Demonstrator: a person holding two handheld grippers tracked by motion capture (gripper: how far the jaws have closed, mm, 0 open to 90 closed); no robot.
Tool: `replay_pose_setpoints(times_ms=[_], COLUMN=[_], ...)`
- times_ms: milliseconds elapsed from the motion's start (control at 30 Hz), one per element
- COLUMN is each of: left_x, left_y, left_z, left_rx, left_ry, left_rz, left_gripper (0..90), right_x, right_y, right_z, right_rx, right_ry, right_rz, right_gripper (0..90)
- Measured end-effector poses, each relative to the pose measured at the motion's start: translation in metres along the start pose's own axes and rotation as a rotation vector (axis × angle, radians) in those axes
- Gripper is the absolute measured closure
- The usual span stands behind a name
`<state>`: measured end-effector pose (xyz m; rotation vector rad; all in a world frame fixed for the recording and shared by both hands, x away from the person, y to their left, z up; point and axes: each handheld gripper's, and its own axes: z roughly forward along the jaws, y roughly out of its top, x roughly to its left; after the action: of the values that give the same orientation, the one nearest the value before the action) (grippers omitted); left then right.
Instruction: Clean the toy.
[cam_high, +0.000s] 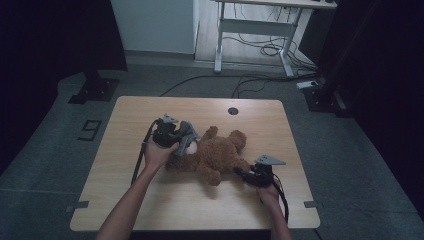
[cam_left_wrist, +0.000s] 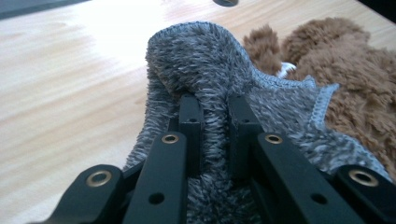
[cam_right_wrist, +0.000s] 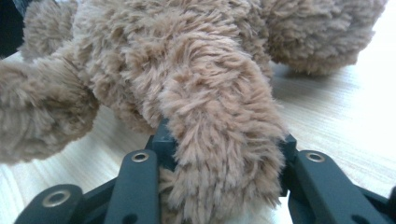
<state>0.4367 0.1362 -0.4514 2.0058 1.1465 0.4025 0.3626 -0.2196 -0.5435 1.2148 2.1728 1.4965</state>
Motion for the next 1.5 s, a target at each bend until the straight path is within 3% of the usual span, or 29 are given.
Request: replay_pose_setpoints(times_ms=[267,400,533,733,833,933,1033,1167,1267,1367,1500], left_x=[-0.016,-0.023,-0.026,-0.029,-0.03,-0.031,-0.03,-0.028,-0.028,-0.028,-0.03], left_y=[-0.019,-0.035,-0.045,-0.056,-0.061,-0.066,-0.069,-0.072,-0.074,-0.076,-0.068], left_z=[-0.022,-0.031,-0.036,-0.043,-0.046,-0.048,-0.05,-0.05,-0.052,-0.053,-0.056], left_rx=[-0.034,-0.07,-0.091,-0.096,-0.105,-0.117,-0.122,-0.127,-0.13,-0.152,-0.157], left_ry=[-0.022,-0.035,-0.057,-0.092,-0.107,-0.114,-0.119,-0.144,-0.142,-0.131,-0.096], left_rz=[0.065,0.084,0.094,0.099,0.09,0.082,0.076,0.05,0.051,0.046,0.085], left_gripper=[79.0,79.2,79.4,79.5,79.5,79.5,79.5,79.5,79.4,79.4,79.4], right_x=[0.009,0.01,0.009,0.011,0.019,0.029,0.03,0.027,0.032,0.033,0.037], right_y=[-0.004,-0.007,-0.005,0.009,0.024,0.034,0.037,0.036,0.035,0.034,0.036], right_z=[-0.008,-0.012,-0.018,-0.025,-0.017,0.001,0.017,0.026,0.03,0.03,0.031], right_rx=[0.071,0.093,0.062,-0.006,-0.003,0.056,0.097,0.141,0.155,0.121,0.069], right_ry=[0.034,0.047,0.068,0.08,0.092,0.087,0.098,0.124,0.115,0.107,0.076], right_rz=[-0.016,0.0,0.037,0.042,0.015,-0.022,-0.01,0.0,-0.026,-0.038,-0.071], right_gripper=[52.9,45.6,37.7,29.0,23.8,17.5,12.8,16.5,31.3,50.6,60.6])
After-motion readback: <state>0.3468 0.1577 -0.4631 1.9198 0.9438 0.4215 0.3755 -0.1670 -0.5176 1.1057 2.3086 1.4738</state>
